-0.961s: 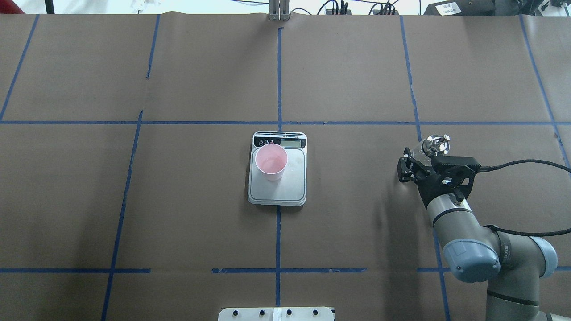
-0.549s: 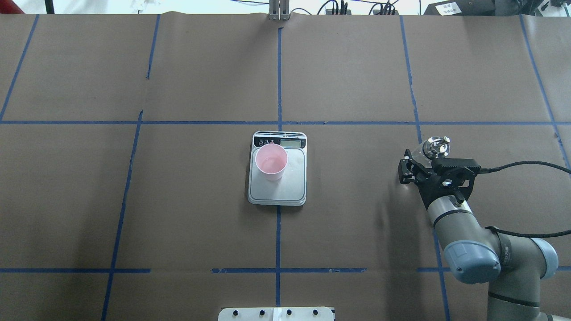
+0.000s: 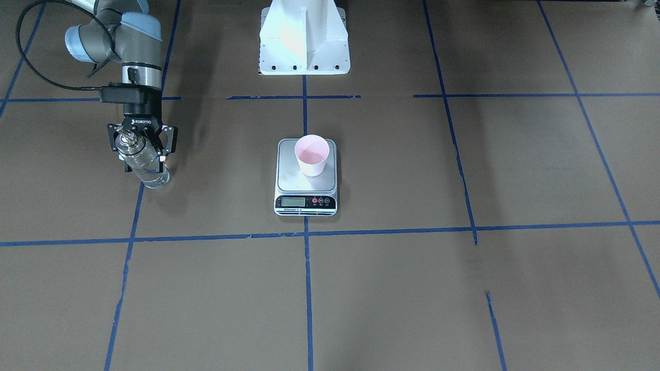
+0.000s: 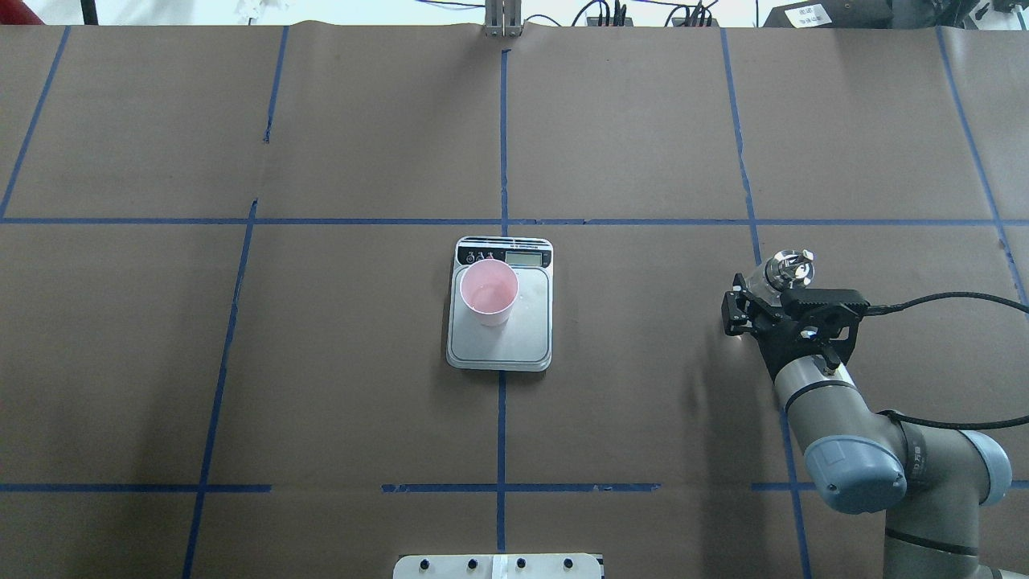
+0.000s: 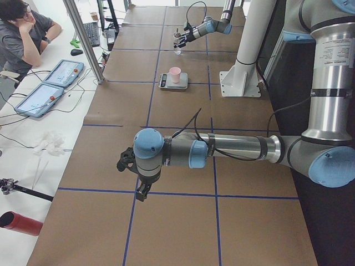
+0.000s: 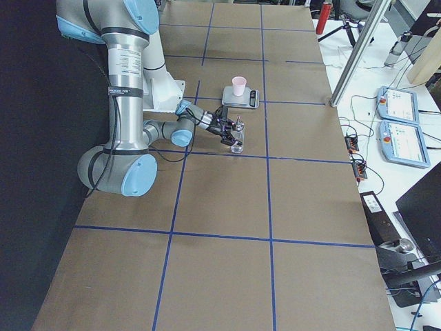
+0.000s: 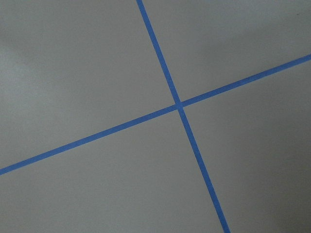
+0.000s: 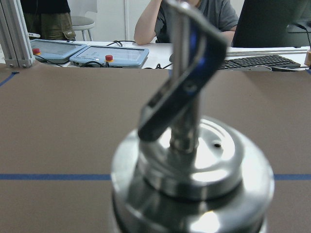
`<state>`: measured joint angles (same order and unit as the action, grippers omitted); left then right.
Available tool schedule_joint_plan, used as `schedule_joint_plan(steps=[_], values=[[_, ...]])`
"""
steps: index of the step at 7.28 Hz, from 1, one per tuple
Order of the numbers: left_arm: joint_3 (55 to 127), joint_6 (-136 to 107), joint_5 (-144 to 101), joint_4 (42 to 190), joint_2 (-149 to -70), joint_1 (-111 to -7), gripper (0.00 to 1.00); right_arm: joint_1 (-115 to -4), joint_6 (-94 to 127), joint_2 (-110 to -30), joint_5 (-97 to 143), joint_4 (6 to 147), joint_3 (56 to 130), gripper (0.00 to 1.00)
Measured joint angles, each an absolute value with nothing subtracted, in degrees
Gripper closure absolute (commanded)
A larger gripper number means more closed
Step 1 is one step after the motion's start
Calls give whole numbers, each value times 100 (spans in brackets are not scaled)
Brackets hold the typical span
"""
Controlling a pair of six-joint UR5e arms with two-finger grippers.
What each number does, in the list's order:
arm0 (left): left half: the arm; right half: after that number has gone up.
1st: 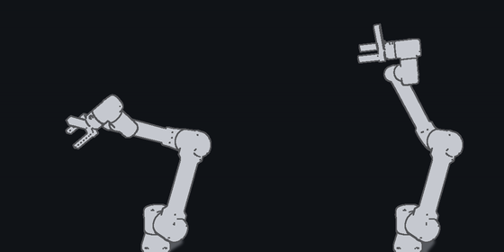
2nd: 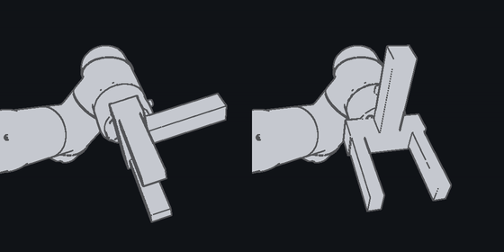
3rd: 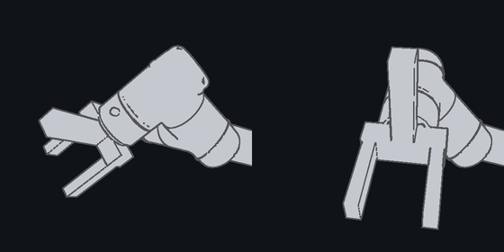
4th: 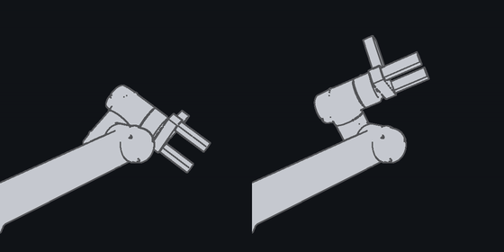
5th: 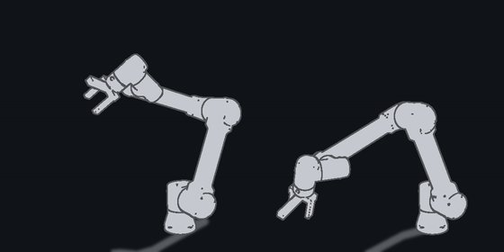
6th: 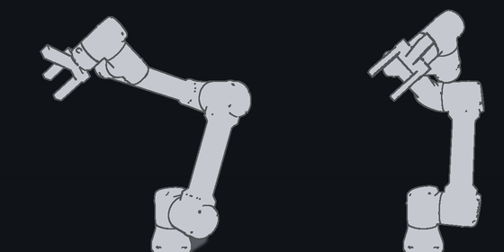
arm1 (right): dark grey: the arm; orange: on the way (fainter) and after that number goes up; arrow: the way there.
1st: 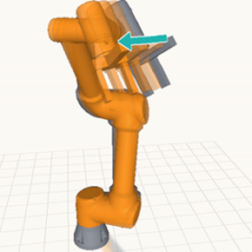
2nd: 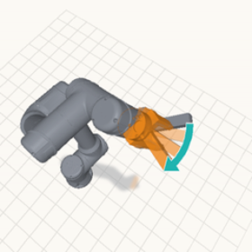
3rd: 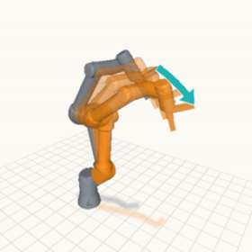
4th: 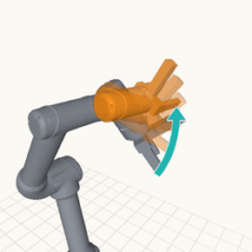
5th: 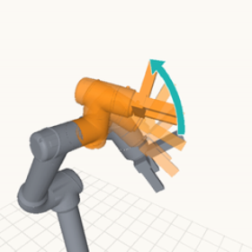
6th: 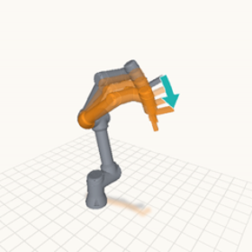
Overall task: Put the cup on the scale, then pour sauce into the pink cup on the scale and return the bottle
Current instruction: 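Lower the sauce bottle onto the table with the right gripper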
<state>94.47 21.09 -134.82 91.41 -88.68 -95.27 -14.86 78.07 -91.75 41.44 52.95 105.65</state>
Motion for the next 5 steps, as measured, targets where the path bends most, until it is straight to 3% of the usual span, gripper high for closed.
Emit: schedule_joint_plan(steps=[1,5], values=[[9448,2109,-13482,9141,-8868,-9527,0,-1486,7793,-9175,4149,5293,10569,38],[9448,2109,-13482,9141,-8870,-9525,0,-1485,7787,-9160,4181,5236,10605,23]])
